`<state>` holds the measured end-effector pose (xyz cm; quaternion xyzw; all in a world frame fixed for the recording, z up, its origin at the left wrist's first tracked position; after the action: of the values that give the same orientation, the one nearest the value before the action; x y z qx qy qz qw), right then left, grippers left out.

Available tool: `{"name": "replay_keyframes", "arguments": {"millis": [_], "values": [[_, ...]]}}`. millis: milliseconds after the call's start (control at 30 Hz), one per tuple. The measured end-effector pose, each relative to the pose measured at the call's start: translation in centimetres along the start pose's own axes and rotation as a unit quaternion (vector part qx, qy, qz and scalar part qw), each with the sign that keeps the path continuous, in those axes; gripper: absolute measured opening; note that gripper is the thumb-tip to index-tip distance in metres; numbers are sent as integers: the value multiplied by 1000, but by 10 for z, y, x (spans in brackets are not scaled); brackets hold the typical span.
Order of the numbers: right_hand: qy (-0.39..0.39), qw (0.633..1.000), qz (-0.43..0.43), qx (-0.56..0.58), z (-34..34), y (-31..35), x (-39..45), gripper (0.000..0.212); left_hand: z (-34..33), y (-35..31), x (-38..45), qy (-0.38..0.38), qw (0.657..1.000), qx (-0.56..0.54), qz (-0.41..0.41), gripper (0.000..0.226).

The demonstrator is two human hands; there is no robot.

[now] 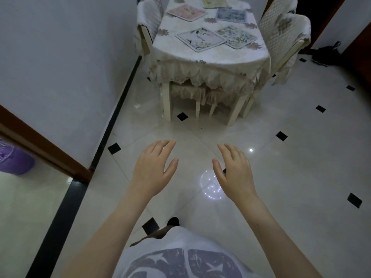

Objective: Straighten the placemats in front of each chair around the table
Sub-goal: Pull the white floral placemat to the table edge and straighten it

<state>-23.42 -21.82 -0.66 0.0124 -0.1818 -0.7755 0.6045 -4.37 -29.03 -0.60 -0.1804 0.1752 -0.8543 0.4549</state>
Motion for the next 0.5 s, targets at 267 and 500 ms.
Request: {"name": "replay_keyframes", "arguments": {"millis": [267, 500], "values": [[-13, 1000, -15, 3, -7, 22, 114, 46, 31, 43, 114, -16, 999, -5, -36, 53], [-12, 1000, -19, 4, -24, 6, 190, 49, 10, 63, 190, 4, 999, -14, -37, 55]]}}
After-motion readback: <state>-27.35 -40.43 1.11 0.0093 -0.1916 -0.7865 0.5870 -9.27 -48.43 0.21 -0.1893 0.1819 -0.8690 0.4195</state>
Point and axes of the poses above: each hand's wrist, its own x-axis towards the middle knuckle, its own z-axis out of the back of the hand, y = z × x, the point moved 10 cm from there along x, towards the middle knuckle, and after that the axes turned 6 degrees about -x, right-handed, at the moved point
